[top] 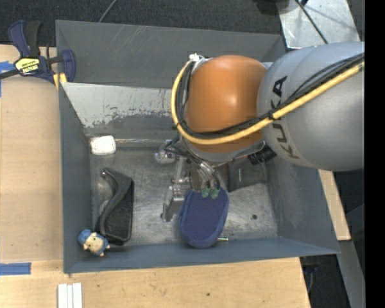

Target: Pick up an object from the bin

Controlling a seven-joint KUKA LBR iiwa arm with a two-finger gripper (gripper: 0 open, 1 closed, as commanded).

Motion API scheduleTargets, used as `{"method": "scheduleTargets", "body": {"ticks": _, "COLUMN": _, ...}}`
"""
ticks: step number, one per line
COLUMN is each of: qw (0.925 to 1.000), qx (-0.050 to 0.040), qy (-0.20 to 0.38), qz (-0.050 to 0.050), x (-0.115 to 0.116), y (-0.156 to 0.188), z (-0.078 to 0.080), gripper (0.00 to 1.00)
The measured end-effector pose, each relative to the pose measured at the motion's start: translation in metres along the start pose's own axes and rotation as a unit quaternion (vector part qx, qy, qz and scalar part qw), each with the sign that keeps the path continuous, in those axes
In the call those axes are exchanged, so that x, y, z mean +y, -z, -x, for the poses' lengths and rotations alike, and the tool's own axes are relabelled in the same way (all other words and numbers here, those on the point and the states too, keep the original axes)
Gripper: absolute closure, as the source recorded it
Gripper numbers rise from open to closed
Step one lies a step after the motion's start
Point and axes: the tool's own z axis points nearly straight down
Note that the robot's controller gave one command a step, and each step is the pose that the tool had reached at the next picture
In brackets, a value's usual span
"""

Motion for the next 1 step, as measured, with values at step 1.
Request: {"method": "scheduleTargets", "body": {"ticks": 1, "qw": 0.9987, "qx": 0.0033, "qy": -0.051, "qz": -0.003, "x": -0.0968, "y": -0.0775, "z": 0.0047, "gripper": 0.00}}
